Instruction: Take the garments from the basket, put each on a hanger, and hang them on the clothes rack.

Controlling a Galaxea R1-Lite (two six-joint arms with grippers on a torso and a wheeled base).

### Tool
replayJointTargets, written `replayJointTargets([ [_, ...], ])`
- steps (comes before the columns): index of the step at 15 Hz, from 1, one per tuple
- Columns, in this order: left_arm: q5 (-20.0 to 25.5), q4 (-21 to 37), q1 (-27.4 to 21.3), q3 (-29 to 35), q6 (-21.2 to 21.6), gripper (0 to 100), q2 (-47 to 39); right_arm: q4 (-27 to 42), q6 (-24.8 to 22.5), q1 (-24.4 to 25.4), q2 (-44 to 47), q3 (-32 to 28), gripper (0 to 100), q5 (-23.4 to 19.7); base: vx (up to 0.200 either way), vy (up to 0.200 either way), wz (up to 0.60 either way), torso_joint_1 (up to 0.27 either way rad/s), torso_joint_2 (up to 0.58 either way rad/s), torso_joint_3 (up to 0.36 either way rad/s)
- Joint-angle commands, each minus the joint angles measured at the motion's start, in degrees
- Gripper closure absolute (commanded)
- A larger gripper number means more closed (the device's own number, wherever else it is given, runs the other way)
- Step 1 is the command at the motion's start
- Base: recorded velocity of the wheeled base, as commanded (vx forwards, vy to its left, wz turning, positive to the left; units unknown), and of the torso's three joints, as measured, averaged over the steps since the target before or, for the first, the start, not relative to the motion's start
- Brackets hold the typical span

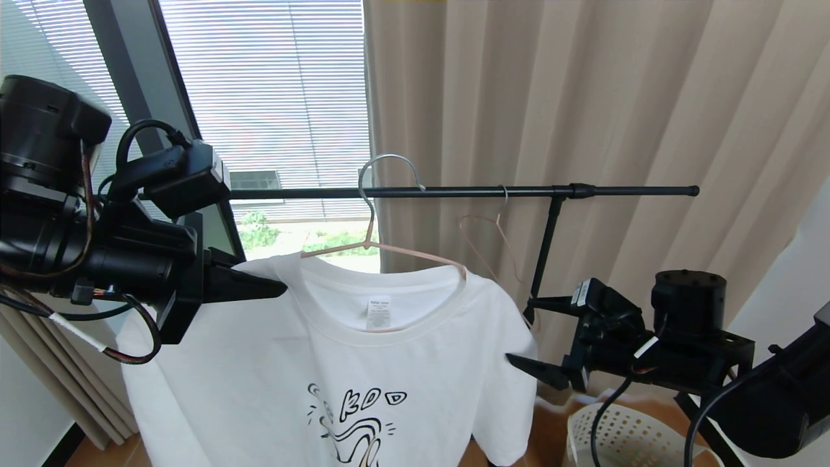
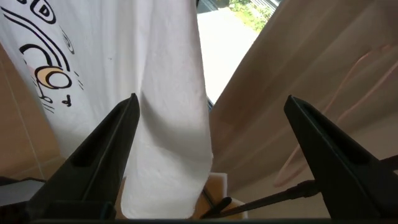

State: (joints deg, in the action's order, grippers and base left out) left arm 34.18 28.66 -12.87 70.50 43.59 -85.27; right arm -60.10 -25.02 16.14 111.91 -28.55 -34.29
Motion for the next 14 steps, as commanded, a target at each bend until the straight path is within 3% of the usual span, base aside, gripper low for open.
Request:
replayJointTargets([
  [1, 0.0, 0.0, 0.0, 0.0, 0.0, 100, 0.4, -0.1, 0.0, 0.1, 2.3, -0.5, 0, 0.0, 0.000, 0.000, 0.00, 0.000, 0.00, 0.000],
  [2, 0.0, 0.0, 0.0, 0.0, 0.0, 100, 0.6, -0.1, 0.0, 0.0, 2.3, -0.5, 0, 0.0, 0.000, 0.000, 0.00, 0.000, 0.00, 0.000],
  [3, 0.0, 0.0, 0.0, 0.0, 0.0, 100, 0.7, -0.1, 0.1, 0.0, 2.3, -0.8, 100, 0.0, 0.000, 0.000, 0.00, 0.000, 0.00, 0.000],
  [14, 0.0, 0.0, 0.7, -0.1, -0.1, 100, 1.1, -0.2, 0.1, -3.1, 1.8, -2.1, 100, 0.0, 0.000, 0.000, 0.00, 0.000, 0.00, 0.000],
])
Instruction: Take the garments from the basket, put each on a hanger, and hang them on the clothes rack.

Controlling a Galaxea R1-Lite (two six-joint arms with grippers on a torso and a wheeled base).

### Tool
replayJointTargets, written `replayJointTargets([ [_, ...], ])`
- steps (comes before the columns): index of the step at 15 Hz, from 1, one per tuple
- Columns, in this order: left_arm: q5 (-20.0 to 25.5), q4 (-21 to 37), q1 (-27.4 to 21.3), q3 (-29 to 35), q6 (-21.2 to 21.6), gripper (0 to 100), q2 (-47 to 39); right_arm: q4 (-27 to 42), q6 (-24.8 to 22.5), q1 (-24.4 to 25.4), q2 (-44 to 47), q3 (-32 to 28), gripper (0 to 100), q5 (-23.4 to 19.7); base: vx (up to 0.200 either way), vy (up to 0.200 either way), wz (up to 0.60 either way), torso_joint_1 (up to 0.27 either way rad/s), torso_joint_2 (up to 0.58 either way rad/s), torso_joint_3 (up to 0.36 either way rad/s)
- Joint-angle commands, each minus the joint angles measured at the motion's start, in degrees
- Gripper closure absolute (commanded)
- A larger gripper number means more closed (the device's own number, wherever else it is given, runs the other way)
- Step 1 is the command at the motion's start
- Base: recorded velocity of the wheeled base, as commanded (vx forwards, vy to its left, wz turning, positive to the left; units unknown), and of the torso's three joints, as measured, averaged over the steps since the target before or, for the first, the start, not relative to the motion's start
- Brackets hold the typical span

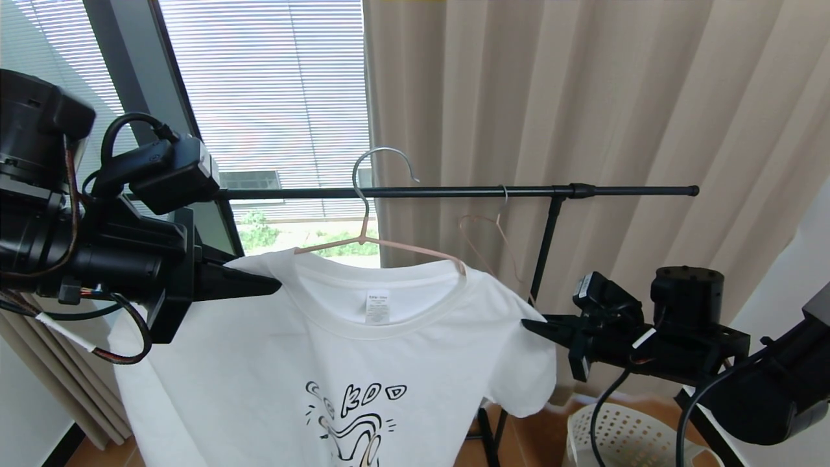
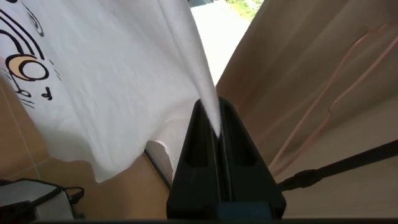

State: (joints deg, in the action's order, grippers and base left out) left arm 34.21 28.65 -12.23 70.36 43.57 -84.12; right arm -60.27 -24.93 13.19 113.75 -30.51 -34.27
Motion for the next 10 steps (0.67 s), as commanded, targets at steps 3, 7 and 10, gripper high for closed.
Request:
replayJointTargets([
  [3, 0.0, 0.0, 0.7, 0.0, 0.0, 100, -0.1, 0.1, -0.1, -0.6, -0.2, -0.5, 100, 0.1, 0.000, 0.000, 0.00, 0.000, 0.00, 0.000],
  [7, 0.0, 0.0, 1.0, -0.1, -0.1, 100, -0.3, 0.1, -0.1, -0.6, -1.6, 0.1, 100, 0.2, 0.000, 0.000, 0.00, 0.000, 0.00, 0.000],
  [10, 0.0, 0.0, 1.0, 0.0, -0.2, 100, -0.4, 0.1, -0.1, -0.5, -2.5, 0.6, 0, 0.0, 0.000, 0.000, 0.00, 0.000, 0.00, 0.000],
])
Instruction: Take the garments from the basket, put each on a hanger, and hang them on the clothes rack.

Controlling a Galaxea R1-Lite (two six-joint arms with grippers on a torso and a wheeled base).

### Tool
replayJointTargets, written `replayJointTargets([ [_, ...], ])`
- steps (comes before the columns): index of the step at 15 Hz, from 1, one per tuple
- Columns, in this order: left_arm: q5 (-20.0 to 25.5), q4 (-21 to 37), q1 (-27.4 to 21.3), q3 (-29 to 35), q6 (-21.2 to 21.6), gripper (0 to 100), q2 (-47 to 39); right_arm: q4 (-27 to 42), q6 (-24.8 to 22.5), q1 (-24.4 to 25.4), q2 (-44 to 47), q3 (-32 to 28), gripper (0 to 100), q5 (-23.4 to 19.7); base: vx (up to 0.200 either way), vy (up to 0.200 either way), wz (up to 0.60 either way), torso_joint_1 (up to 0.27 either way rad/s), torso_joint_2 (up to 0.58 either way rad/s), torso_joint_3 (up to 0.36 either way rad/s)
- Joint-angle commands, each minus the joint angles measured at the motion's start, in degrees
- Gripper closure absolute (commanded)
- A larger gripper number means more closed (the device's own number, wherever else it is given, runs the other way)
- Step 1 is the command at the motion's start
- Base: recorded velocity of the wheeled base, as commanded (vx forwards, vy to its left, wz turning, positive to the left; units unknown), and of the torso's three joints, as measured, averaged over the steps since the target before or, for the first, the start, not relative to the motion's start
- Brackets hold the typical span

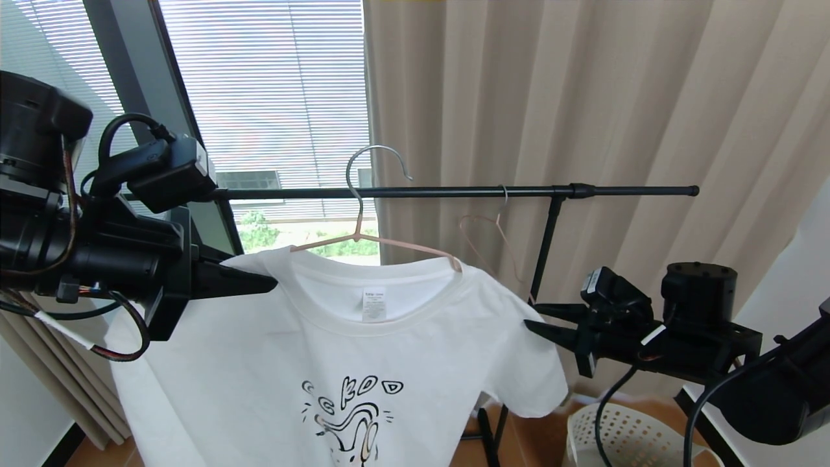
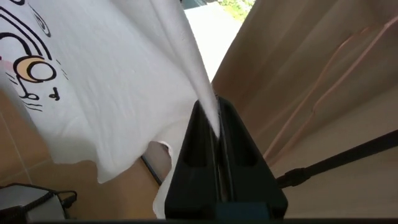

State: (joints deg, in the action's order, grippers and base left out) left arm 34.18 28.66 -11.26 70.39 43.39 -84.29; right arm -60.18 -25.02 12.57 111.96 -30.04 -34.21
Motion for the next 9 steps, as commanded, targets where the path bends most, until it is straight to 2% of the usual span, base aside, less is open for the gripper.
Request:
replayJointTargets([
  [1, 0.0, 0.0, 0.0, 0.0, -0.4, 100, -0.3, 0.0, 0.0, 0.1, -0.8, 0.2, 0, -0.2, 0.000, 0.000, 0.00, 0.000, 0.00, 0.000],
  [6, -0.3, -1.2, 1.9, 0.2, -2.7, 100, -0.7, -0.1, -0.8, 0.1, -3.1, 1.2, 0, -0.3, 0.000, 0.000, 0.00, 0.000, 0.00, 0.000],
  [9, -0.6, -4.8, 2.7, 0.2, -7.4, 100, -3.2, 0.2, 0.5, 0.4, -4.2, 0.2, 0, 0.1, 0.000, 0.000, 0.00, 0.000, 0.00, 0.000],
])
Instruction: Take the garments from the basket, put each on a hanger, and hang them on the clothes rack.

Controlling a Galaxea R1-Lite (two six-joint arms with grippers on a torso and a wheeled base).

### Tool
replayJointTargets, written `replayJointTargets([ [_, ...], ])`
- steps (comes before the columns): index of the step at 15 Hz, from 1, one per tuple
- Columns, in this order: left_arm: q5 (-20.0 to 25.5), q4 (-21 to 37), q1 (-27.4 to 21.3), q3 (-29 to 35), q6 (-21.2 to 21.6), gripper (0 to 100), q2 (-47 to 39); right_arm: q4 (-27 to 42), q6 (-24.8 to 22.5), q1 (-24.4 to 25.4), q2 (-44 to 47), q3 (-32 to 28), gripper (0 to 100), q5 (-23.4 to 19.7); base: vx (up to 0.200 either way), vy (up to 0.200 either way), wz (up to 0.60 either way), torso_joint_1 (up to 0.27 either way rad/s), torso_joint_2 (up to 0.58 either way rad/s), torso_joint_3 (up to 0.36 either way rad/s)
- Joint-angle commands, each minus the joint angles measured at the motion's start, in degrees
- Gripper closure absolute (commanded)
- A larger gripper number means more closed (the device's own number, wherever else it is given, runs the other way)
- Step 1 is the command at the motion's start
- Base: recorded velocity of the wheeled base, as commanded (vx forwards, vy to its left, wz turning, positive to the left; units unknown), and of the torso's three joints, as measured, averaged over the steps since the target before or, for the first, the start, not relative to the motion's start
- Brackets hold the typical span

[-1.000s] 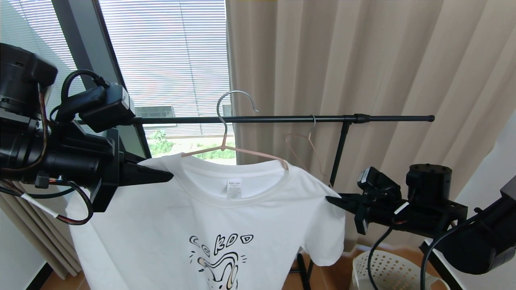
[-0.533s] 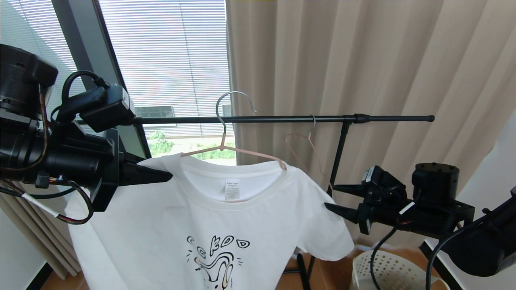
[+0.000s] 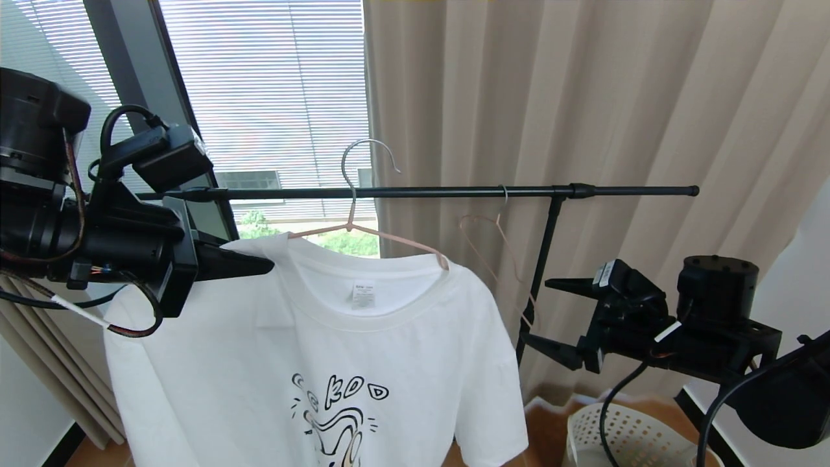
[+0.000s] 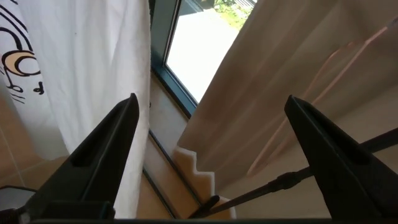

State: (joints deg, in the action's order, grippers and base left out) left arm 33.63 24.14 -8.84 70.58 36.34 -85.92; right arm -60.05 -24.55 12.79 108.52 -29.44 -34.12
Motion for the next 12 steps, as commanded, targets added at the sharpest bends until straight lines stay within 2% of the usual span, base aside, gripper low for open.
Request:
replayJointTargets([
  [1, -1.1, -1.4, 0.2, 0.0, -2.1, 100, -2.0, 0.1, 1.5, 0.5, -1.1, -1.0, 0, 0.6, 0.000, 0.000, 0.00, 0.000, 0.00, 0.000],
  [2, -2.2, -2.4, 0.2, 0.0, -2.9, 100, -2.6, 0.1, 3.1, 0.7, -1.3, -1.4, 0, 1.9, 0.000, 0.000, 0.00, 0.000, 0.00, 0.000],
  [3, -3.8, -4.3, 0.1, 0.1, -5.2, 100, -3.7, -0.1, 6.3, 2.1, -1.7, -2.5, 0, 5.2, 0.000, 0.000, 0.00, 0.000, 0.00, 0.000],
  [7, -6.8, -9.0, -0.5, 0.2, -11.6, 100, -6.5, -0.2, 12.6, 4.6, -2.0, -5.3, 0, 11.5, 0.000, 0.000, 0.00, 0.000, 0.00, 0.000],
  [12, -11.6, -15.7, -2.6, 0.3, -18.9, 100, -9.4, -0.2, 13.9, 5.2, -2.0, -6.8, 0, 13.7, 0.000, 0.000, 0.00, 0.000, 0.00, 0.000],
])
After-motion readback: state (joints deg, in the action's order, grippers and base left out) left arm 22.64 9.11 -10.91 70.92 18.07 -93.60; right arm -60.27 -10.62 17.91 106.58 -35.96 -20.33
